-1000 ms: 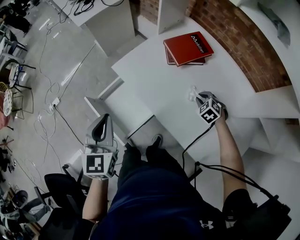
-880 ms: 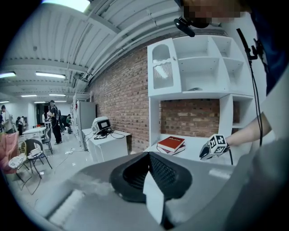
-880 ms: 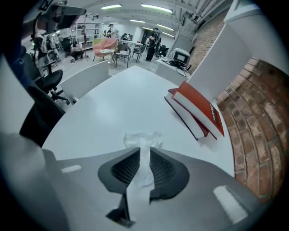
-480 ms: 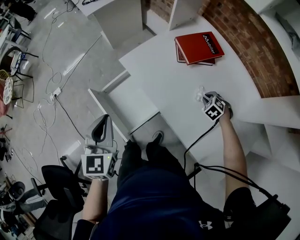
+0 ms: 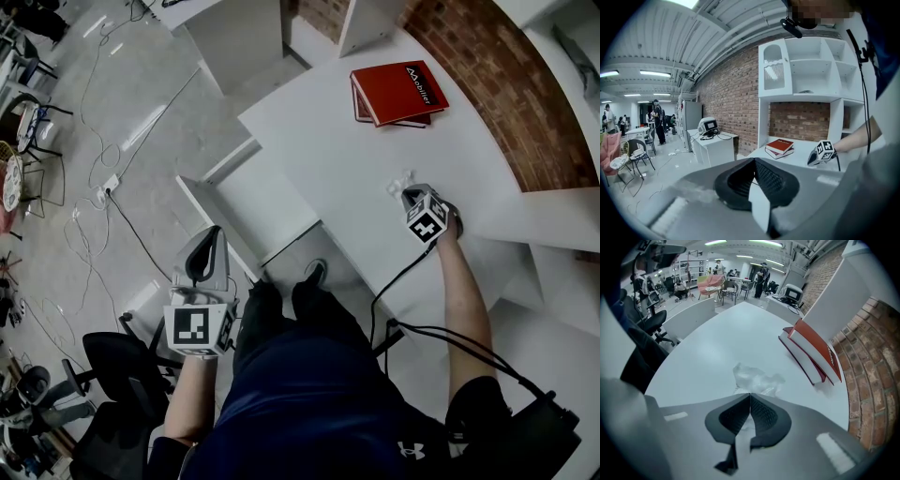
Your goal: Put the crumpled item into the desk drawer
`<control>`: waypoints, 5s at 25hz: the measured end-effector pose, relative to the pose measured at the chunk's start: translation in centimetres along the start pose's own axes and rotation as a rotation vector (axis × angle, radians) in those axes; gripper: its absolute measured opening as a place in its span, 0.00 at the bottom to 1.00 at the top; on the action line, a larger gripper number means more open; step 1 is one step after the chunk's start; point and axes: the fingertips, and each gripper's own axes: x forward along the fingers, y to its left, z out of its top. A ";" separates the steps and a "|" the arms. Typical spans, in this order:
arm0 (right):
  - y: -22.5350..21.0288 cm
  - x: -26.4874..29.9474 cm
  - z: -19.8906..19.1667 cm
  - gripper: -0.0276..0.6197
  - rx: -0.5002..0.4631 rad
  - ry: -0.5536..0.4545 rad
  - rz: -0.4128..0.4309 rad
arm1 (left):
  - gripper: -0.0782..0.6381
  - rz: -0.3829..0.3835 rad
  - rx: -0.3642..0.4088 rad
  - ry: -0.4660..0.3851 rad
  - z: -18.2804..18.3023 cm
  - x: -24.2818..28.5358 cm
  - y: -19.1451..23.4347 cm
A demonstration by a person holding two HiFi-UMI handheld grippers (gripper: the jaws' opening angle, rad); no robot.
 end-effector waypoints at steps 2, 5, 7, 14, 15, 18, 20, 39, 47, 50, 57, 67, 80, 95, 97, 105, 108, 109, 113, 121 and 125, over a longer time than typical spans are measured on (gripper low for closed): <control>0.3 -0.4 0.7 0.05 0.010 -0.016 -0.001 | 0.11 -0.004 0.000 0.000 0.0 0.0 0.1; 0.6 -0.8 2.4 0.05 0.029 -0.050 -0.004 | 0.11 -0.005 0.000 -0.002 -0.1 -0.1 0.4; 0.9 -1.3 4.0 0.05 0.060 -0.086 -0.003 | 0.11 -0.004 0.003 0.002 -0.3 -0.2 0.7; 2.2 -2.5 10.8 0.05 0.251 -0.255 0.051 | 0.11 0.033 -0.027 -0.005 -0.6 -1.2 2.4; 2.6 -2.6 11.8 0.05 0.266 -0.275 0.062 | 0.11 0.041 -0.033 -0.006 -0.7 -1.5 2.8; 3.8 -3.1 15.2 0.05 0.320 -0.338 0.109 | 0.11 0.055 -0.047 0.002 -1.3 -2.4 3.7; 4.7 -3.3 17.4 0.05 0.343 -0.374 0.134 | 0.11 0.062 -0.058 0.007 -1.9 -2.9 4.3; 15.3 -0.7 33.4 0.05 0.313 -0.484 0.295 | 0.11 0.154 -0.185 0.051 -6.4 -5.5 12.8; 20.0 5.2 37.4 0.05 0.282 -0.407 0.365 | 0.11 0.185 -0.199 0.098 -8.3 -6.5 17.1; 21.6 8.1 38.1 0.05 0.276 -0.363 0.382 | 0.11 0.199 -0.212 0.125 -9.6 -7.0 18.5; 24.3 13.6 38.9 0.05 0.253 -0.282 0.382 | 0.11 0.224 -0.223 0.170 -12.7 -8.5 20.8; 26.2 19.8 38.9 0.05 0.262 -0.199 0.392 | 0.11 0.261 -0.278 0.231 -15.7 -10.0 22.0; 29.0 24.4 38.9 0.06 0.245 -0.141 0.401 | 0.11 0.295 -0.307 0.284 -18.8 -11.7 22.5; 22.6 12.2 40.0 0.12 0.363 -0.402 0.346 | 0.11 0.176 -0.233 0.171 -12.2 -6.4 19.9; 21.2 8.8 40.5 0.12 0.365 -0.470 0.328 | 0.11 0.151 -0.212 0.140 -10.4 -5.5 19.0; 15.5 -6.1 40.7 0.10 0.386 -0.728 0.233 | 0.11 0.065 -0.141 0.012 -3.2 -2.4 14.5; 12.7 -11.1 40.3 0.09 0.442 -0.833 0.193 | 0.11 0.046 -0.116 -0.042 -0.6 -1.6 13.1; 11.8 -12.7 40.1 0.09 0.467 -0.868 0.184 | 0.11 0.045 -0.110 -0.056 0.2 -1.5 12.7; 9.1 -19.3 39.3 0.06 0.529 -1.003 0.140 | 0.11 0.042 -0.050 -0.106 3.4 -1.8 11.7; 7.3 -29.2 37.9 0.05 0.424 -1.206 0.003 | 0.11 0.038 -0.014 -0.267 11.6 -3.2 7.9; 7.1 -33.4 37.2 0.05 0.319 -1.294 -0.101 | 0.11 0.043 0.041 -0.344 14.7 -4.5 6.6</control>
